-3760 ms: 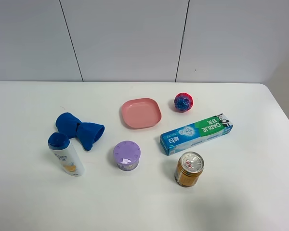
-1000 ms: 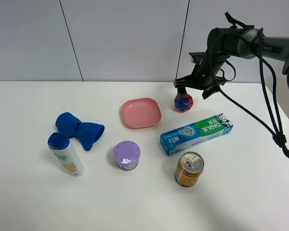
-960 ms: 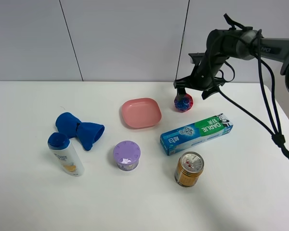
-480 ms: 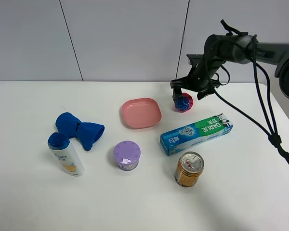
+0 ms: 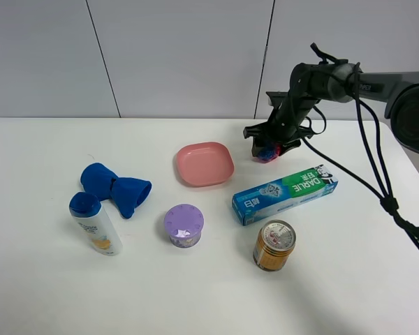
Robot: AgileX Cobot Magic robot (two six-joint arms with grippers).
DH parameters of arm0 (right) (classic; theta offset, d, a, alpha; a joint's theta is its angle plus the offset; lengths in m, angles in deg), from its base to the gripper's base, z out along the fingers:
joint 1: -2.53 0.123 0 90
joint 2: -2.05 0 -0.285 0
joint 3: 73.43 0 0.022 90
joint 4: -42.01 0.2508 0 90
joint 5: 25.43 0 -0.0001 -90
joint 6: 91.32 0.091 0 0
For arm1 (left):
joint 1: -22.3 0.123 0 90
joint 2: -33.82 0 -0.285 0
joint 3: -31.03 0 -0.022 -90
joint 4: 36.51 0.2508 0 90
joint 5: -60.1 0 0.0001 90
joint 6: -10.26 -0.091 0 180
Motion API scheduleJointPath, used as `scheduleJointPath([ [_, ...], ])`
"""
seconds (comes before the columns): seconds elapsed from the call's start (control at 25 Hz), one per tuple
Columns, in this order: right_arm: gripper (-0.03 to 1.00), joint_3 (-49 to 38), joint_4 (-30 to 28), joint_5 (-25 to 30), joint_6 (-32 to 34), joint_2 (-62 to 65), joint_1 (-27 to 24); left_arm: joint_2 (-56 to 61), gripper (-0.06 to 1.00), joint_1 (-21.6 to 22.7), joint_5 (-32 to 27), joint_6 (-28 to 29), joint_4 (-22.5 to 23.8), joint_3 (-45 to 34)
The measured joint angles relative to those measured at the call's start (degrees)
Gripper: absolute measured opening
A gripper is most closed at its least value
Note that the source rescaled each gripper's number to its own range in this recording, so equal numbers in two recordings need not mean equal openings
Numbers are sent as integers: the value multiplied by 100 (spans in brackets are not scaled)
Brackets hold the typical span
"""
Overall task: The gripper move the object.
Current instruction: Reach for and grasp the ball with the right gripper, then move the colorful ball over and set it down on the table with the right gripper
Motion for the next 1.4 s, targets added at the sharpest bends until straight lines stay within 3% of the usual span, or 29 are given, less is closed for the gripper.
scheduleJointPath([
  [0.32,1,0,9,238,-365,692,183,0,100,0,0,-6,0,0],
  [0.56,1,879,618,347,-911,1335,1085,0,100,0,0,1,0,0],
  [0.76,1,1880,713,373,-901,859,1932,0,100,0,0,1,0,0],
  [1.0,1,2477,722,351,-866,77,2691,0,100,0,0,1,0,0],
  [1.4,1,2533,481,-148,-649,-925,2851,0,100,0,0,-6,0,0],
])
